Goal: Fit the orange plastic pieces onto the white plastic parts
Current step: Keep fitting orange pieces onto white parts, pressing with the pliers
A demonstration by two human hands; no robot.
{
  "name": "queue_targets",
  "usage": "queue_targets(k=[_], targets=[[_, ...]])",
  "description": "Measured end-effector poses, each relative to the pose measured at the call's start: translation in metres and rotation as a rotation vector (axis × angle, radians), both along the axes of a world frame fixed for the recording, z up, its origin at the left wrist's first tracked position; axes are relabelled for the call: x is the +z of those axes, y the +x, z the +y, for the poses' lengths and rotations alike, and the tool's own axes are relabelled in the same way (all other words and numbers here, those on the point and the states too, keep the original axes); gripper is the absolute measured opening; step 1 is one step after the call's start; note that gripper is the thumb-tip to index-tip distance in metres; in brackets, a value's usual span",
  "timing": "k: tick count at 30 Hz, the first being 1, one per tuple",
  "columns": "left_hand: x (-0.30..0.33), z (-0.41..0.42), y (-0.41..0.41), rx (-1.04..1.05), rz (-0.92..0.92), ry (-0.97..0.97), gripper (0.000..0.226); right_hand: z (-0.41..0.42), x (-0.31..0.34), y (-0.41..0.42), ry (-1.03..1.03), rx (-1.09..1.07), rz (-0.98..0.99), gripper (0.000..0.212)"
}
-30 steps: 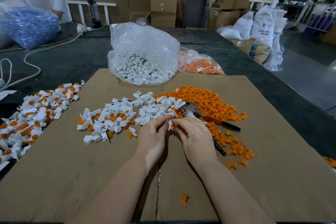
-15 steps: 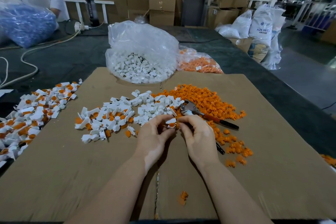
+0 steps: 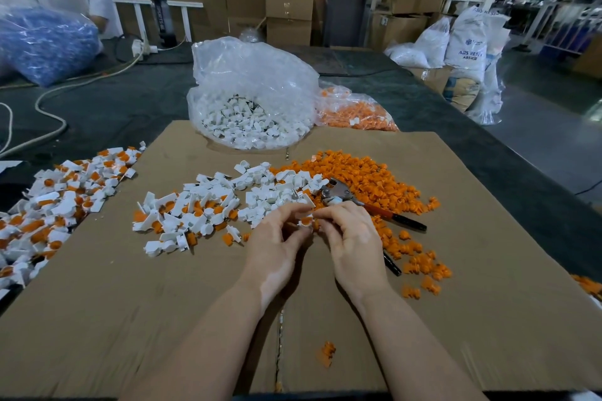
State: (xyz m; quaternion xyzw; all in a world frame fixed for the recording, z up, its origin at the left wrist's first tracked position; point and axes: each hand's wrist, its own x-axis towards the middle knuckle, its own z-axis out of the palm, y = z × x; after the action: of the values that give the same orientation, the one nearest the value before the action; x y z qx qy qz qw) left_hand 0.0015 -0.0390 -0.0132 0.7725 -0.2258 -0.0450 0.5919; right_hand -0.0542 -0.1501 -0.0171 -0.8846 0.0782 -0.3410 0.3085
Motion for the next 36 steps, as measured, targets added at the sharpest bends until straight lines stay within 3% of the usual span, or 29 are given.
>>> queue_targets(k=[5, 10, 18, 22, 26, 30, 36], targets=[[-0.004, 0.003, 0.004, 0.324, -0.054, -0.001, 0.022, -0.001, -0.004, 0.002, -0.069, -0.211, 0.002, 0.012], [-0.005, 0.004, 0.008, 0.445, -0.020, 0.028, 0.045, -0.001, -0.007, 0.003, -0.159, -0.244, 0.098, 0.016], [-0.007, -0.001, 0.009, 0.461, 0.033, 0.152, 0.062, 0.004, -0.006, 0.006, -0.368, -0.278, 0.155, 0.030], [-0.009, -0.003, 0.008, 0.441, -0.053, 0.201, 0.062, 0.006, -0.006, 0.007, -0.455, -0.303, 0.218, 0.028], [-0.012, -0.004, 0.007, 0.367, -0.283, 0.334, 0.051, 0.006, -0.004, 0.007, -0.440, -0.280, 0.250, 0.015], [-0.015, -0.008, 0.005, 0.223, -0.462, 0.531, 0.042, 0.007, -0.003, 0.007, -0.435, -0.272, 0.186, 0.018], [-0.016, -0.010, 0.004, 0.194, -0.492, 0.546, 0.025, 0.007, -0.004, 0.006, -0.475, -0.261, 0.139, 0.023]])
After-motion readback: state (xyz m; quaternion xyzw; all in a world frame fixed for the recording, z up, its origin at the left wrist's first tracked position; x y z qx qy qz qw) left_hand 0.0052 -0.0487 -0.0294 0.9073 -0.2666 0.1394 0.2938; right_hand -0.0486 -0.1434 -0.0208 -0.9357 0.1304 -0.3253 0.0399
